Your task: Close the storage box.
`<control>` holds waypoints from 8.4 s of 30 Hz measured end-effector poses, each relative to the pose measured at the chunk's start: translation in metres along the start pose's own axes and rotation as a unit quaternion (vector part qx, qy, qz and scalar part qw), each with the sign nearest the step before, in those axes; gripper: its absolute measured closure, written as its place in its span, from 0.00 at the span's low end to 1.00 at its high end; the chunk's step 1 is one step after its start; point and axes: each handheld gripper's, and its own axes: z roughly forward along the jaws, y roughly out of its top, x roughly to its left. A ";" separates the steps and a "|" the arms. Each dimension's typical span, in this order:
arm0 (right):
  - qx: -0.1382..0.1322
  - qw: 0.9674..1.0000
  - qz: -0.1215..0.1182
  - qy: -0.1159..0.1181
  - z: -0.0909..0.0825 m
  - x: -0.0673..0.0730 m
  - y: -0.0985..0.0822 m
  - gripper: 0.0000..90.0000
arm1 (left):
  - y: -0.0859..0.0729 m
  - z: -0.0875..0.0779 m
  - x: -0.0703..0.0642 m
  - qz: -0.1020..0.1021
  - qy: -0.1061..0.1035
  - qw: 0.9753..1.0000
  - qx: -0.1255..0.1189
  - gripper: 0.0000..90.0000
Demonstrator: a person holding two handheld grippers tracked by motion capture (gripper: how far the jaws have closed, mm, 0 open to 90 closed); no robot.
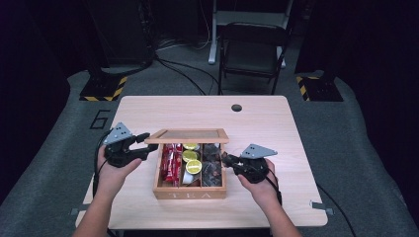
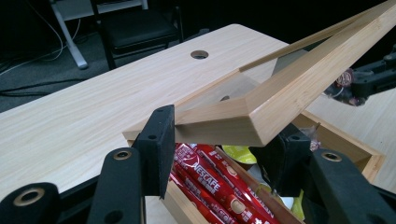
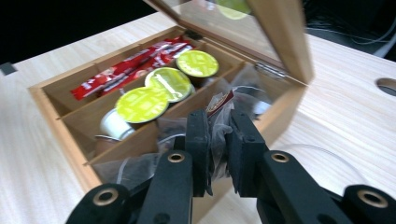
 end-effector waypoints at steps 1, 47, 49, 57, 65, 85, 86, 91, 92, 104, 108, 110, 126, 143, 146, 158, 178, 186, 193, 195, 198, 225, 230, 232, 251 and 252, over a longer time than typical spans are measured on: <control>0.000 1.000 0.003 -0.004 -0.001 -0.002 0.000 0.88 | 0.000 0.000 0.000 0.000 0.000 1.000 0.001 0.55; 0.025 0.996 0.012 -0.084 -0.002 -0.036 -0.018 0.73 | 0.000 0.000 -0.001 0.001 0.002 1.000 0.002 0.55; 0.023 0.996 0.014 -0.087 -0.003 -0.035 -0.017 0.72 | 0.000 -0.001 -0.001 0.002 0.002 1.000 0.003 0.56; -0.002 0.998 0.015 -0.066 -0.007 -0.024 -0.005 0.68 | -0.001 -0.001 -0.002 0.004 0.002 1.000 0.005 0.56; -0.037 0.998 0.001 -0.040 -0.013 -0.005 0.016 0.62 | -0.003 -0.003 -0.005 0.005 0.004 1.000 0.002 0.56; -0.061 0.997 -0.027 -0.035 -0.005 0.012 0.032 0.50 | -0.010 -0.007 -0.009 0.003 -0.001 1.000 0.005 0.55; -0.062 0.997 -0.026 -0.034 -0.005 0.013 0.033 0.50 | -0.010 -0.007 -0.009 0.003 0.000 1.000 0.004 0.55; -0.073 0.996 -0.034 -0.026 -0.007 0.014 0.038 0.51 | -0.006 -0.007 -0.012 0.005 0.012 1.000 0.011 0.55; -0.078 0.996 -0.030 -0.026 -0.008 0.014 0.039 0.51 | -0.006 -0.007 -0.012 0.005 0.014 1.000 0.011 0.55; -0.075 0.997 -0.006 -0.007 -0.011 0.008 0.049 0.54 | -0.003 -0.007 -0.010 -0.003 0.013 1.000 0.011 0.55; -0.067 0.998 -0.006 -0.008 -0.012 0.009 0.051 0.55 | -0.004 -0.006 -0.011 -0.002 0.013 1.000 0.011 0.55; -0.066 0.998 0.002 -0.004 -0.013 0.009 0.049 0.56 | -0.005 -0.007 -0.012 -0.002 0.013 1.000 0.013 0.55; -0.042 0.999 -0.014 0.000 -0.016 0.017 0.034 0.56 | -0.025 -0.014 -0.021 0.009 0.002 1.000 0.014 0.55; -0.037 0.999 -0.015 0.011 -0.020 0.024 0.017 0.56 | -0.042 -0.020 -0.029 0.012 -0.005 1.000 0.019 0.55; -0.033 0.999 -0.016 0.010 -0.020 0.026 0.014 0.56 | -0.046 -0.020 -0.031 0.013 -0.003 1.000 0.018 0.55; -0.015 1.000 -0.011 0.017 -0.020 0.031 -0.001 0.57 | -0.064 -0.020 -0.036 0.006 -0.012 1.000 0.024 0.55; -0.005 1.000 -0.012 0.018 -0.014 0.037 -0.023 0.56 | -0.086 -0.016 -0.041 0.004 -0.017 0.999 0.031 0.55; 0.004 1.000 -0.011 0.025 -0.012 0.037 -0.030 0.56 | -0.093 -0.014 -0.041 0.005 -0.023 0.999 0.042 0.55; 0.019 0.999 -0.016 0.030 -0.009 0.037 -0.035 0.56 | -0.098 -0.012 -0.041 0.008 -0.028 0.998 0.055 0.55; 0.021 0.999 -0.016 0.028 -0.008 0.037 -0.035 0.56 | -0.100 -0.011 -0.042 0.006 -0.027 0.998 0.056 0.55; 0.027 0.999 -0.018 0.031 -0.007 0.037 -0.037 0.56 | -0.101 -0.010 -0.042 0.005 -0.027 0.998 0.058 0.55; 0.091 0.993 -0.074 0.018 0.008 0.052 -0.041 0.33 | -0.106 -0.001 -0.040 -0.008 -0.053 0.994 0.091 0.35; 0.071 0.995 -0.062 0.038 0.006 0.050 -0.038 0.33 | -0.107 0.000 -0.040 -0.013 -0.051 0.995 0.088 0.35; 0.064 0.996 -0.056 0.041 0.006 0.049 -0.037 0.33 | -0.106 0.000 -0.040 -0.015 -0.051 0.994 0.091 0.35; 0.020 0.999 -0.011 0.029 -0.011 0.029 -0.030 0.39 | -0.102 -0.008 -0.023 -0.038 -0.028 0.996 0.075 0.37; 0.020 0.999 -0.013 0.027 -0.012 0.027 -0.031 0.39 | -0.102 -0.008 -0.022 -0.041 -0.025 0.996 0.071 0.37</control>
